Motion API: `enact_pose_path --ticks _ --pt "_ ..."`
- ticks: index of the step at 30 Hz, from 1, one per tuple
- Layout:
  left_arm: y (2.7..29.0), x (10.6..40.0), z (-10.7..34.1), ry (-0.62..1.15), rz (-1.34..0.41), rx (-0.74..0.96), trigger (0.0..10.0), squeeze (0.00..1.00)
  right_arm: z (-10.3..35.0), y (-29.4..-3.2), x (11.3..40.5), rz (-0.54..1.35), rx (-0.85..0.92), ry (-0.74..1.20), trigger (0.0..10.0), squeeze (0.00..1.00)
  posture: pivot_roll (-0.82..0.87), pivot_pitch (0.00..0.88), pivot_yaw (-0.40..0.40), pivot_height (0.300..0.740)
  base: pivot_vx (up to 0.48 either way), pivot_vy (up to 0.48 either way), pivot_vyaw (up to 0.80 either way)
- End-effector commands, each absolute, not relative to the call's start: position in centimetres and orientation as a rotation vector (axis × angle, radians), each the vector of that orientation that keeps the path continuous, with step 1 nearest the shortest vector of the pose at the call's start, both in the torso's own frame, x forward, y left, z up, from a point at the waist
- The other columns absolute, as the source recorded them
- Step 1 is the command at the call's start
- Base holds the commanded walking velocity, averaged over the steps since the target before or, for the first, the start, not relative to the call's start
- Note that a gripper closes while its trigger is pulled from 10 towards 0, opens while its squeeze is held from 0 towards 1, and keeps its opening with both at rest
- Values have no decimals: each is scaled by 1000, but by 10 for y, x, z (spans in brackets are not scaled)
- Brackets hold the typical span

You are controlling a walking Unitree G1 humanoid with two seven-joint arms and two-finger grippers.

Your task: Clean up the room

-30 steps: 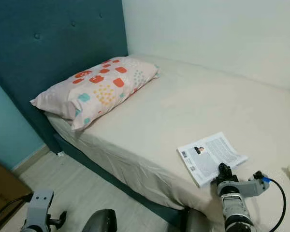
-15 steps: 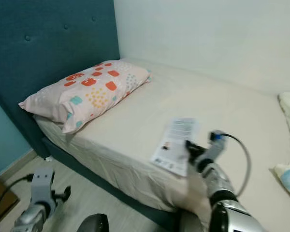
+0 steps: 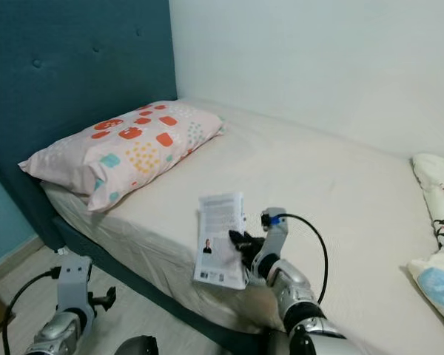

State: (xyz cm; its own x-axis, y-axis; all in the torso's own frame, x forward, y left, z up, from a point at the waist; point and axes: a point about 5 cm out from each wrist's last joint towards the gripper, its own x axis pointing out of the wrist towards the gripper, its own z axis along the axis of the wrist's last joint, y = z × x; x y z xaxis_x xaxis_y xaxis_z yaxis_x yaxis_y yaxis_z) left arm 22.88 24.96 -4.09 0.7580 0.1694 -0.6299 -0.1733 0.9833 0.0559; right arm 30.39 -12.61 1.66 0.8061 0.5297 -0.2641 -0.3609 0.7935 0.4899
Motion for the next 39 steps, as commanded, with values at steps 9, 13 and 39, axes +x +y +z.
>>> enact_pose_path --ticks 9,13,39 --pt "248 182 -71 892 243 -12 10000 0 -7 -125 284 485 459 568 10000 0 246 0 -127 621 0 0 0" --pt "247 173 -76 934 251 -20 10000 0 -7 -126 285 485 449 571 10000 0 245 0 -132 631 -240 0 0" --pt "238 156 -86 988 234 -5 10000 0 -21 -138 272 411 416 642 10000 0 233 0 -138 726 -107 0 0"
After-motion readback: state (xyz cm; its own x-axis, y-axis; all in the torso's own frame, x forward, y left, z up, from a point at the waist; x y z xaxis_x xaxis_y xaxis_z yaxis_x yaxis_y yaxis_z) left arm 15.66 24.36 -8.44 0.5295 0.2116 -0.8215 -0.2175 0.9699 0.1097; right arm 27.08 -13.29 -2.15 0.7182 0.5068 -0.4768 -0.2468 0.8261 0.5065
